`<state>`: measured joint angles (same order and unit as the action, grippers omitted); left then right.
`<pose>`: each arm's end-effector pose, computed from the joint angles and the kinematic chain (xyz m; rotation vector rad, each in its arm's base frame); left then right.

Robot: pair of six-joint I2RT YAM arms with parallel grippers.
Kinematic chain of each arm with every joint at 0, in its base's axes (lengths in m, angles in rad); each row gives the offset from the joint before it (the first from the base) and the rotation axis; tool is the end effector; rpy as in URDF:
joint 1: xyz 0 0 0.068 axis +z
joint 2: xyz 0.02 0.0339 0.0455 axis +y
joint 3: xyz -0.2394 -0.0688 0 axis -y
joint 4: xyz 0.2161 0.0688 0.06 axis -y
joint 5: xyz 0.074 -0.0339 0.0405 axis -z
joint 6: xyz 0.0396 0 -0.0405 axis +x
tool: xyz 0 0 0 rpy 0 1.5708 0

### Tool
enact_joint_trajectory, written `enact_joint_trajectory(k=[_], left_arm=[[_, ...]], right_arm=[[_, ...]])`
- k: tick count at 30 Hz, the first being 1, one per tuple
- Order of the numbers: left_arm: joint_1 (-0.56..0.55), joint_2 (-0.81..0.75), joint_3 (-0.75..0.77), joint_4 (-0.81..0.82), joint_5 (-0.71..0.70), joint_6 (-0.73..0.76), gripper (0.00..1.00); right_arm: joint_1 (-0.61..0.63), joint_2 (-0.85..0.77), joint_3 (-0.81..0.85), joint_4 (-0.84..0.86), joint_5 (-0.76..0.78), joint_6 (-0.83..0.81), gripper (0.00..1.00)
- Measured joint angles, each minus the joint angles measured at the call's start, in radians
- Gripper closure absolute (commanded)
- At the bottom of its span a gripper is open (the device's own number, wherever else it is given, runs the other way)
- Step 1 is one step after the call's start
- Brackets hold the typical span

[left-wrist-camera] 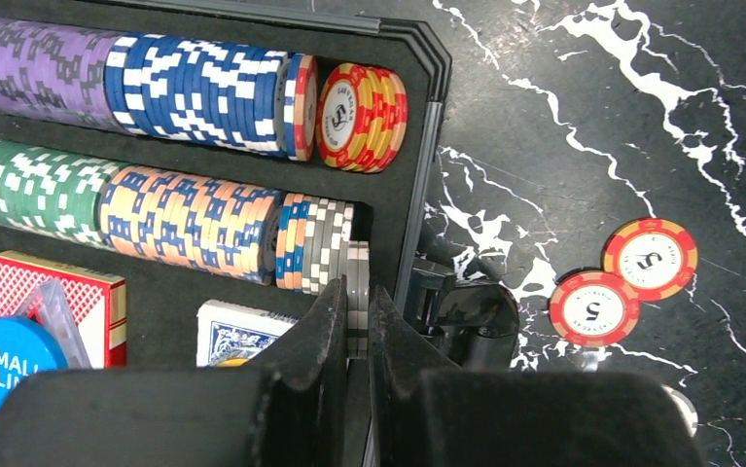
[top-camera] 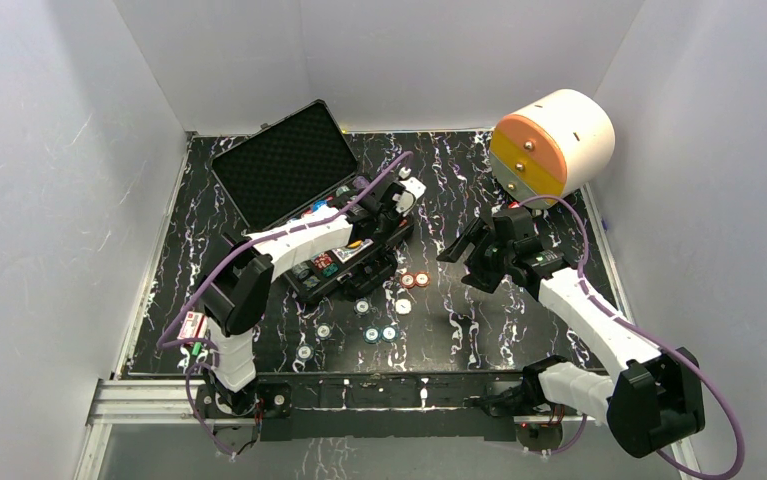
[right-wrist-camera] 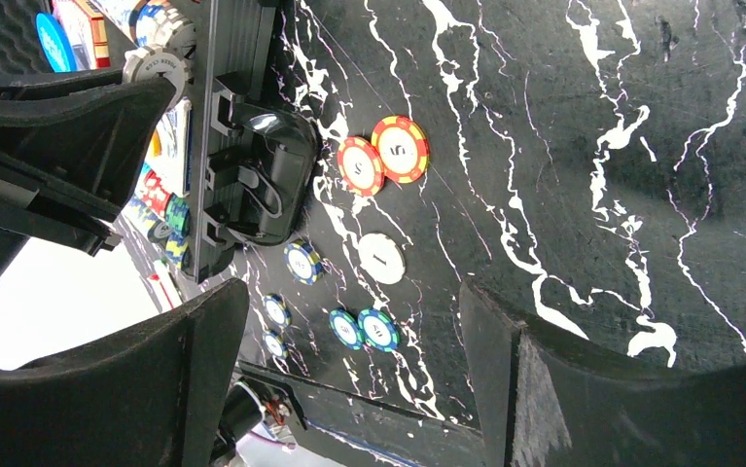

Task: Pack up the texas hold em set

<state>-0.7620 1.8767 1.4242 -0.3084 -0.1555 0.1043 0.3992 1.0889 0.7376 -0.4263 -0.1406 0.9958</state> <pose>0.2897 -0.2680 0.2233 0.9049 2.1417 -0.1503 0.1943 0.0880 0.2282 0.6644 2.4116 0.8075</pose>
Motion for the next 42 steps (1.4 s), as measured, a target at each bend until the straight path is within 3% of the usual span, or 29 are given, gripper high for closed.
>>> enact_joint_trajectory(k=[4, 8, 22, 27, 33, 37, 42], left_arm=[[0.001, 0.006, 0.010, -0.009, -0.026, 0.004, 0.98], [0.001, 0.022, 0.028, -0.011, -0.038, 0.005, 0.81], [0.008, 0.031, 0.051, -0.019, -0.050, 0.007, 0.73], [0.018, 0.010, 0.056, -0.030, -0.027, -0.023, 0.61], [0.043, -0.189, -0.041, -0.008, 0.021, -0.148, 0.40], [0.063, -0.390, -0.162, 0.026, 0.027, -0.267, 0.27], [0.073, -0.591, -0.306, 0.037, -0.006, -0.394, 0.19]], right_arm=[[0.000, -0.001, 0.000, -0.005, 0.000, 0.000, 0.13], [0.000, -0.001, 0.000, -0.013, 0.000, 0.000, 0.14], [0.000, -0.001, 0.000, -0.017, 0.000, -0.006, 0.14], [0.000, 0.031, 0.007, -0.022, 0.008, -0.056, 0.14], [0.011, 0.154, 0.057, -0.045, 0.044, -0.161, 0.17], [0.081, 0.262, 0.113, -0.055, 0.096, -0.214, 0.11], [0.226, 0.441, 0.274, -0.116, 0.223, -0.287, 0.03]])
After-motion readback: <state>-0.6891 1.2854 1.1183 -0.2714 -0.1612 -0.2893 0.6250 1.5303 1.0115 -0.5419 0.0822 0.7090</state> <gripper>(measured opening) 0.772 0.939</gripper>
